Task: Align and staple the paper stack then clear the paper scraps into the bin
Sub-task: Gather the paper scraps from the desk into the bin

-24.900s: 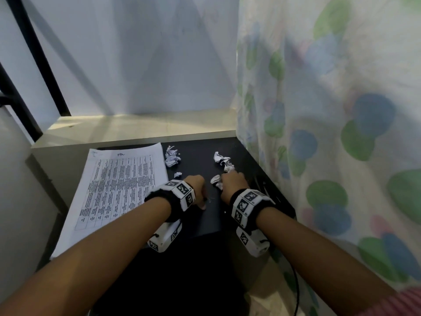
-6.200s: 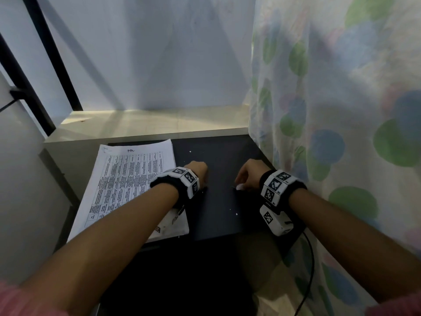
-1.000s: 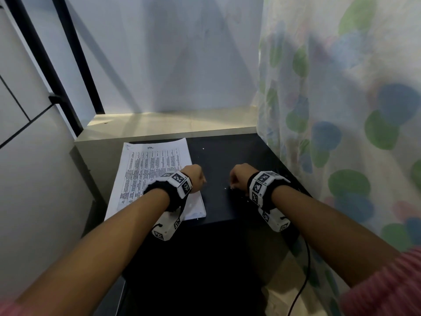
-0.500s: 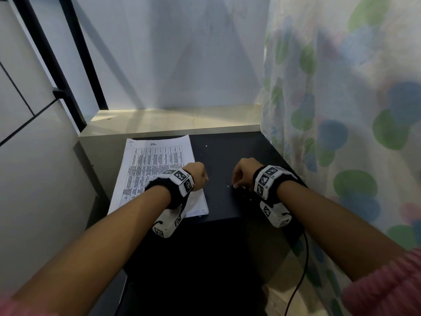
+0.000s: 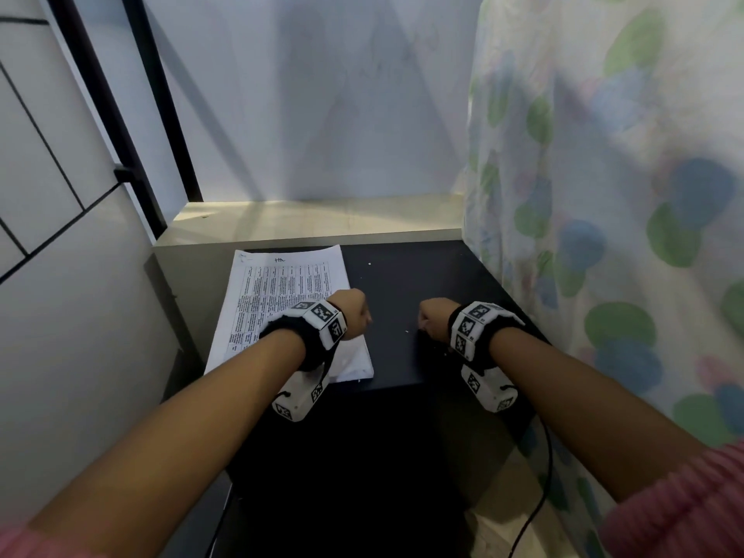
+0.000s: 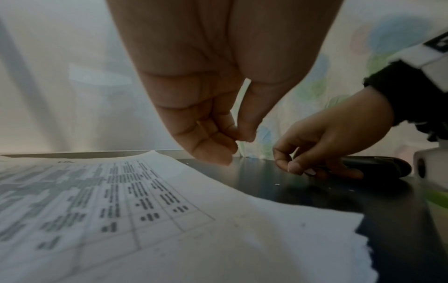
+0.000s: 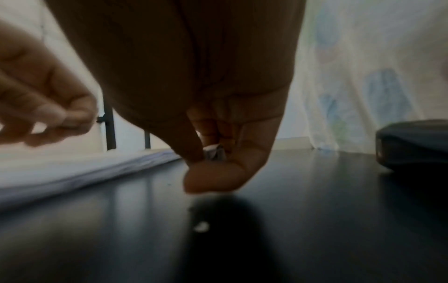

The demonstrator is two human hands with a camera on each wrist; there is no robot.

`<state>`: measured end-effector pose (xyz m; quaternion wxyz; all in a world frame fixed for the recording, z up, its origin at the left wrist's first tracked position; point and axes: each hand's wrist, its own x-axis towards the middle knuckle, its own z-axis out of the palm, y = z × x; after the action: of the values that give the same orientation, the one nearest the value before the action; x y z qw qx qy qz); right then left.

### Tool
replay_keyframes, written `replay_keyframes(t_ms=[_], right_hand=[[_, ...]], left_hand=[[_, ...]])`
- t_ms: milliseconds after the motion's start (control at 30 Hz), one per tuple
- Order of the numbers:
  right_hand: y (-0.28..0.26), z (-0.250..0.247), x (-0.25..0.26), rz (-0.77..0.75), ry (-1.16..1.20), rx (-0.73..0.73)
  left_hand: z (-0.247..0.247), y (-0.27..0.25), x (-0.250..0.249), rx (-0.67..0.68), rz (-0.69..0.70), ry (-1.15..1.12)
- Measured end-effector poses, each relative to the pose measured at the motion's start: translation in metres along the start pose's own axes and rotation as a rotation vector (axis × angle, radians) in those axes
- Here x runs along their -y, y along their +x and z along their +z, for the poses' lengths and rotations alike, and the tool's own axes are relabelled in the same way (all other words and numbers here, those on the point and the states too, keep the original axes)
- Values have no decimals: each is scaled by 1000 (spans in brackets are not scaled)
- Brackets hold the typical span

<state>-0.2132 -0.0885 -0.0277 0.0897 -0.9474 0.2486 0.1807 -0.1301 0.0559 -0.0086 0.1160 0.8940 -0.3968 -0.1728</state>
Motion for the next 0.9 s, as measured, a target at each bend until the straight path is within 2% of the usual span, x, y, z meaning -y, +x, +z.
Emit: replay_keyframes(t_ms=[133,233,367,500,567,767,900], right_hand=[[-16,-4,7,-49,242,-97],[-25,-2,35,-115,412,-125],[-32,2,98,-207,748,-139],[-36,15,179,-351,907,-55],[-36,27,219,-401,909,-6],[-35,61,323,-447,793,127],[-30,93,363,-438,626,109]], left_hand=[[-12,-12,22,-20,-27,-2],[-20,-28,45,-15,-50,-17],[-27,-55,91,-64,-121,-72],[-28,-86,151,-143,-236,-136],[-25,-103,181,-201,-304,-174],[-2,-152,265,-198,-536,-303],[26,-172,302,-156,-627,-356]])
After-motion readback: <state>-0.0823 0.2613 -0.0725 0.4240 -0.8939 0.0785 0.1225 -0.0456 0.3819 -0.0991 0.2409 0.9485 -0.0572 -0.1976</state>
